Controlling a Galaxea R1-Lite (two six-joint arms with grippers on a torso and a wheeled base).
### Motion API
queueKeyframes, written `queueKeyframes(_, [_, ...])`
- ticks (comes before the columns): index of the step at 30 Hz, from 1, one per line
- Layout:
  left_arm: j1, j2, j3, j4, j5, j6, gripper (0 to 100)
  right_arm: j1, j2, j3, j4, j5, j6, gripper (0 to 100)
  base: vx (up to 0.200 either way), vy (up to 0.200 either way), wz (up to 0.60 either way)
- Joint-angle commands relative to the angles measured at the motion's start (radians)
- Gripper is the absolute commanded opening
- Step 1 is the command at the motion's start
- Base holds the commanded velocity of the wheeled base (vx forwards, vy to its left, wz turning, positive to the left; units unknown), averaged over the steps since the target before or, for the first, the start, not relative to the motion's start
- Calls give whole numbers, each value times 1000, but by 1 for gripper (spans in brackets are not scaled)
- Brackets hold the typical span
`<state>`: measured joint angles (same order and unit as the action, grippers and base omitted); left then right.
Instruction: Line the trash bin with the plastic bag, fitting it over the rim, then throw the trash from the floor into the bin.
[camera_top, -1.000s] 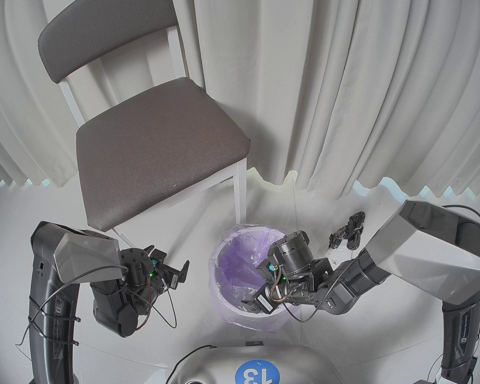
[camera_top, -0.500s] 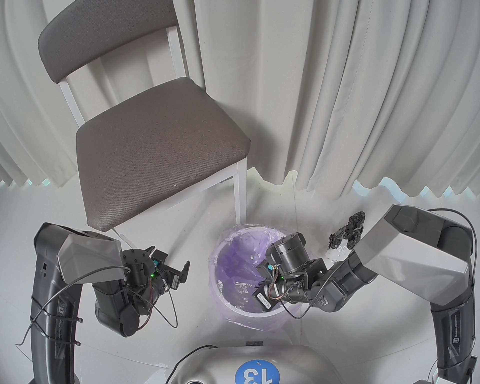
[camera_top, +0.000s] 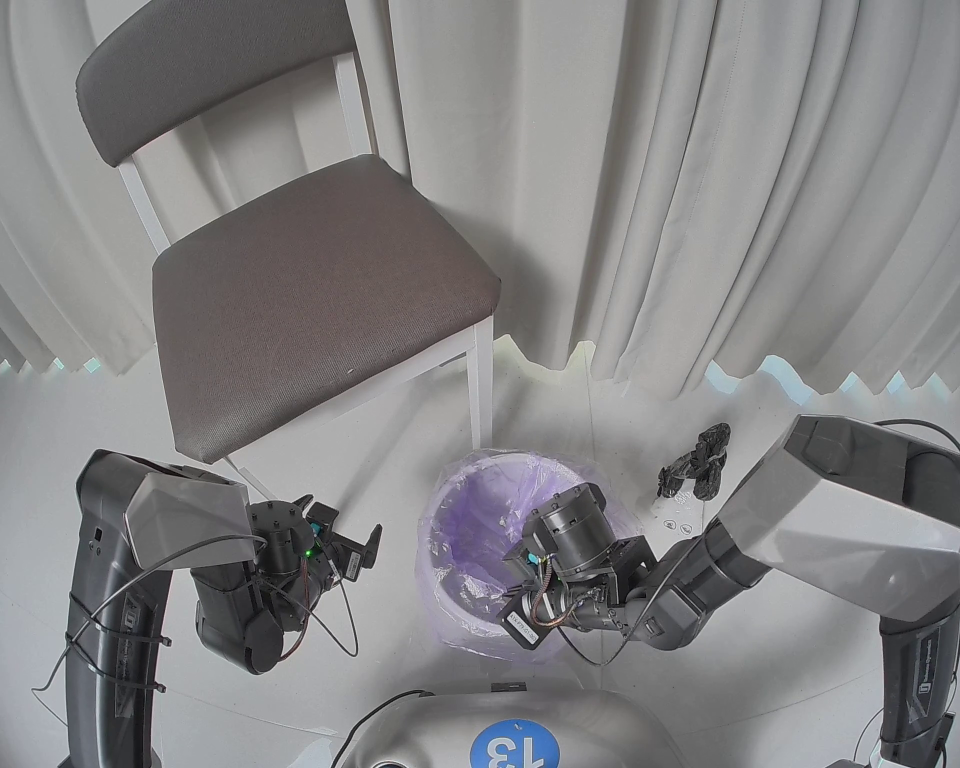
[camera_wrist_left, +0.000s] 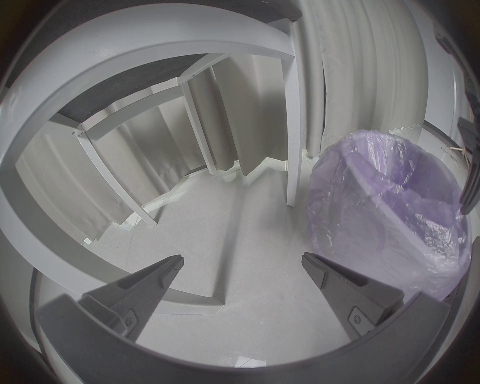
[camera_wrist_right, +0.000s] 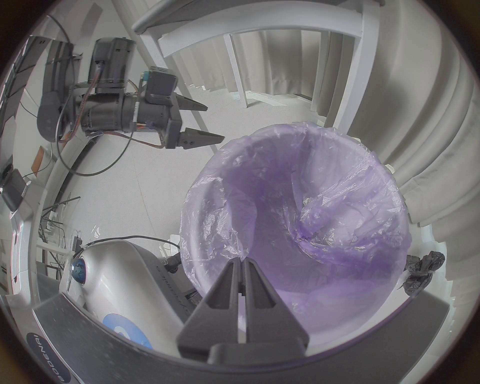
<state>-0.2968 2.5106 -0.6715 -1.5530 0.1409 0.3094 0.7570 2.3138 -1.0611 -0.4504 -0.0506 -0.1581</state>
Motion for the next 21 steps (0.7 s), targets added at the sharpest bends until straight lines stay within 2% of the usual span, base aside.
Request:
queueKeyframes(1, [-1, 19, -13, -18, 2, 1, 100, 48, -7, 29, -1, 0, 12, 0, 0, 0, 0])
queueKeyframes(12, [-1, 34, -20, -18, 2, 2, 100, 97, 58, 44, -13, 0, 20, 0, 0, 0, 0])
queueKeyframes(20, [1, 36, -22, -18, 2, 2, 100, 97, 111, 16, -24, -8, 20, 0, 0, 0, 0])
queueKeyframes(21, [-1, 36, -22, -18, 2, 2, 100, 94, 128, 7, -36, -25, 20, 0, 0, 0, 0])
